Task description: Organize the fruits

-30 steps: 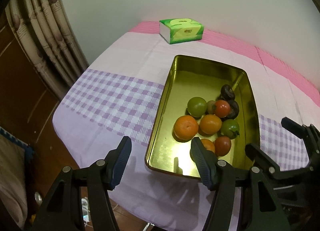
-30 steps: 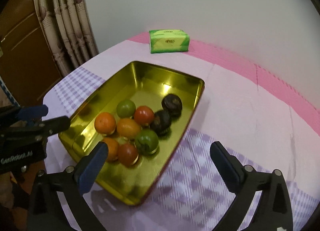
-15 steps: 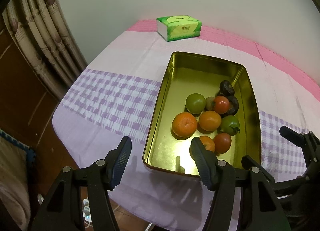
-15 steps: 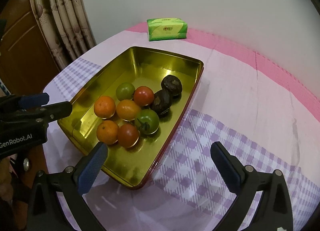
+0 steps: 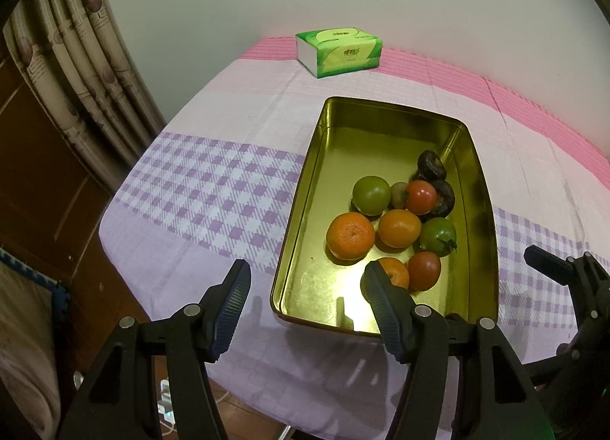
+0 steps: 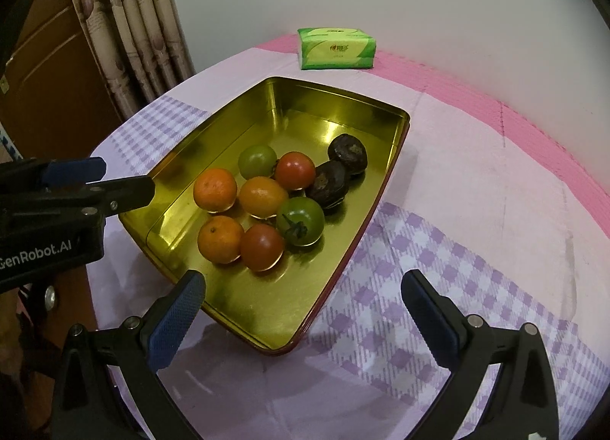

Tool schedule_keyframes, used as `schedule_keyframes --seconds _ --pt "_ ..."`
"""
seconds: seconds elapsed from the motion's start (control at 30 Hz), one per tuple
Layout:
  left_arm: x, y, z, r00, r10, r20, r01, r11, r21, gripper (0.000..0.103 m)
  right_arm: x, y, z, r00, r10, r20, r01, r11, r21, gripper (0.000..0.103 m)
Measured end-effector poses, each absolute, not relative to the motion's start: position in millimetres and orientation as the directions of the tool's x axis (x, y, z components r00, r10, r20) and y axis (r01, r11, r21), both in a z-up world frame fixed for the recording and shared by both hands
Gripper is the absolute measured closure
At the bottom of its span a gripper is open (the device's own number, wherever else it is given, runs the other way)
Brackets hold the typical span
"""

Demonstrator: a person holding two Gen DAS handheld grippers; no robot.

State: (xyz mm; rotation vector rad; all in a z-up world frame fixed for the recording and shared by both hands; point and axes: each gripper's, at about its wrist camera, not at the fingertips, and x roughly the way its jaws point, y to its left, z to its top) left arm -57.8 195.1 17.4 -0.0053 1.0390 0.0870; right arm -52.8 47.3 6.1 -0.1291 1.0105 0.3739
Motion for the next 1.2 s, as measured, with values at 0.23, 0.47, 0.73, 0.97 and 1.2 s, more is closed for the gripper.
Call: schedule_keyframes --seconds 0.23,0.47,0.73,0.97,1.2 --pt "-57.8 194.6 17.2 0.504 0.070 -0.861 -0.076 0.996 0.037 0.040 -54.1 50.6 3.4 0.465 0.252 -0.849 -0.374 0.925 0.069 0.001" --pt "-57.6 194.7 17.0 0.505 0.071 -0.860 -0.076 0.996 0.037 0.040 -54.2 51.2 2.0 0.461 0.254 -0.850 -0.377 0.923 0.071 0.001" --pt "-57.9 198.5 15.5 0.503 0.076 -0.861 -0.079 0.996 0.041 0.040 -54.4 51.8 2.0 0.461 0.253 -0.851 -0.378 0.923 0.069 0.001" --pt "-57.6 197.7 15.3 0.502 0.075 -0.862 -0.074 0.996 0.044 0.040 -54.7 52.0 1.5 0.461 0.253 -0.850 -0.379 0.923 0.069 0.001" --pt "-57.5 197.6 14.2 0.502 0.065 -0.862 -0.068 0.997 0.035 0.040 -55.2 52.8 1.3 0.461 0.254 -0.850 -0.380 0.922 0.069 0.001"
